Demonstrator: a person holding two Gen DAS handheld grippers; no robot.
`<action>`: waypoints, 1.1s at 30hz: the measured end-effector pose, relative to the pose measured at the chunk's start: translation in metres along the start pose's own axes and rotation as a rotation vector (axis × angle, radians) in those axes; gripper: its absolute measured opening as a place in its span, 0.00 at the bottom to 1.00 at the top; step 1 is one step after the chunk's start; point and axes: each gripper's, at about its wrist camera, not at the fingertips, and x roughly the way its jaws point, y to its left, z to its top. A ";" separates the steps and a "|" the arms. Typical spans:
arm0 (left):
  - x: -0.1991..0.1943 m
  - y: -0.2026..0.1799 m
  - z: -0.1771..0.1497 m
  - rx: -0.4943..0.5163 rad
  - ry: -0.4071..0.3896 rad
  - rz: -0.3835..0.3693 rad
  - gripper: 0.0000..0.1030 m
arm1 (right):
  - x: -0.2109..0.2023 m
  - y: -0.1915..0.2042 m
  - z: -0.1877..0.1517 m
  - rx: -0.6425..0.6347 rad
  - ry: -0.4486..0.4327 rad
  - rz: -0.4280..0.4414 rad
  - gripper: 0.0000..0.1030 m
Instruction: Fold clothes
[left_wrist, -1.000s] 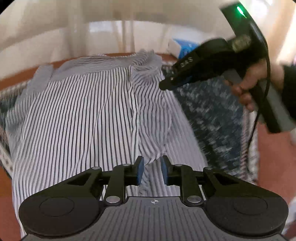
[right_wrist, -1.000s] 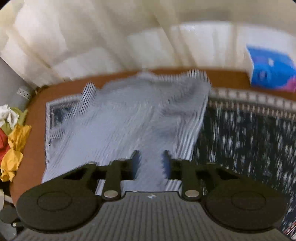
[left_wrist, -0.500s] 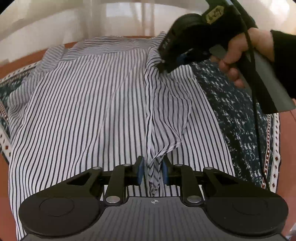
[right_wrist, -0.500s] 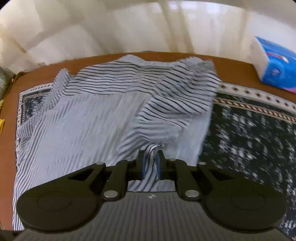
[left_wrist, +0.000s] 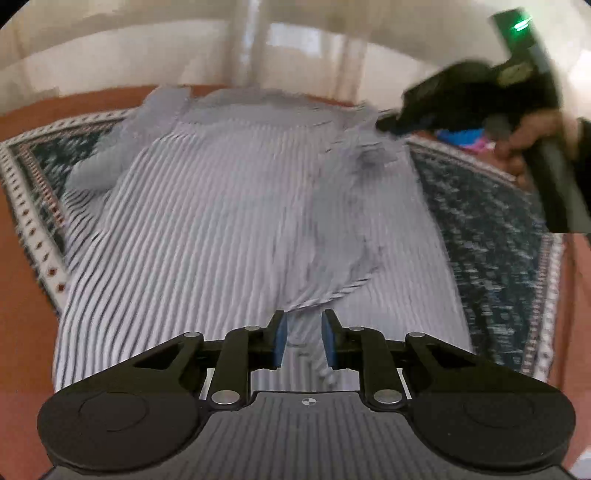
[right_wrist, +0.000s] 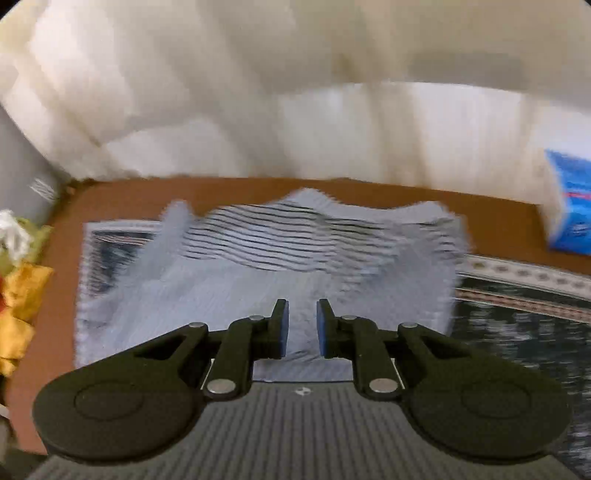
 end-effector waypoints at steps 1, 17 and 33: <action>-0.001 -0.004 0.000 0.014 0.001 -0.029 0.34 | 0.002 -0.003 -0.001 -0.007 0.035 -0.016 0.18; 0.029 -0.020 -0.012 0.070 0.061 -0.060 0.34 | 0.057 0.006 0.004 -0.149 0.095 -0.192 0.22; 0.030 -0.012 -0.001 -0.023 0.029 -0.061 0.36 | 0.051 0.055 0.032 -0.293 -0.148 0.031 0.37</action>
